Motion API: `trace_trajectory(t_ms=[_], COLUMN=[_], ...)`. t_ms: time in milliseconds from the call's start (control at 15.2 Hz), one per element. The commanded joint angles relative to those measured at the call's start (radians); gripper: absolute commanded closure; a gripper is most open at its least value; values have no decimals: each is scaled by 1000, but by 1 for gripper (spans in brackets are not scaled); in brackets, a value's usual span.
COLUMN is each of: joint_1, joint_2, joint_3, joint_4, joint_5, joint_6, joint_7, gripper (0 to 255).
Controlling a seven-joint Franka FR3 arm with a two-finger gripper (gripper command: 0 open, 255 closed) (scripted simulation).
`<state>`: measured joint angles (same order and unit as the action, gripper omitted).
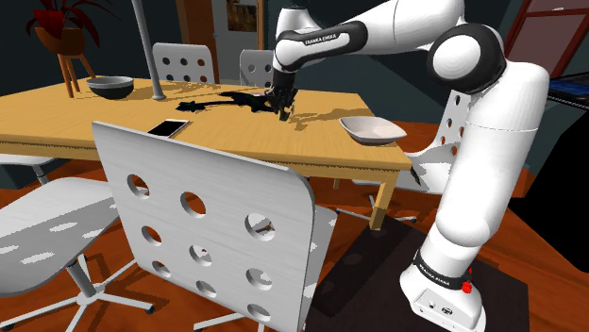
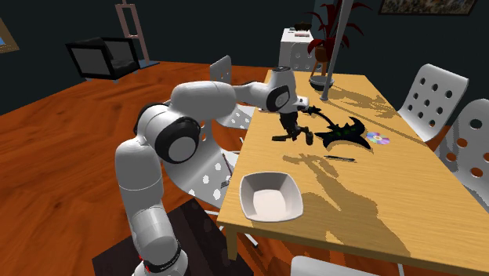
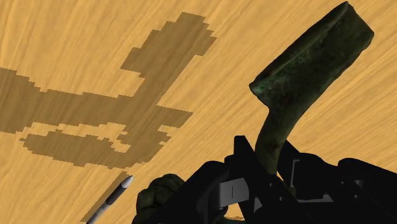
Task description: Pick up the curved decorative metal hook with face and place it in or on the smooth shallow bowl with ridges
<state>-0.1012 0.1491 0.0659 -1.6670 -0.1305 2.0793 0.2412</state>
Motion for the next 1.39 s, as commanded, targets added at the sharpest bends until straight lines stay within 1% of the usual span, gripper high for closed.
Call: trace_trajectory(t_ms=[0, 792, 1056, 1320], joint_1=[2, 5, -26, -50], joint_2=[-1, 14, -144, -287], joint_3=[2, 4, -17, -46], joint_4=[28, 200, -5, -174], joint_5=[1, 6, 30, 47], joint_6=[-29, -186, -133, -102], joint_7=[0, -16, -65, -120], gripper=[255, 255, 255, 255])
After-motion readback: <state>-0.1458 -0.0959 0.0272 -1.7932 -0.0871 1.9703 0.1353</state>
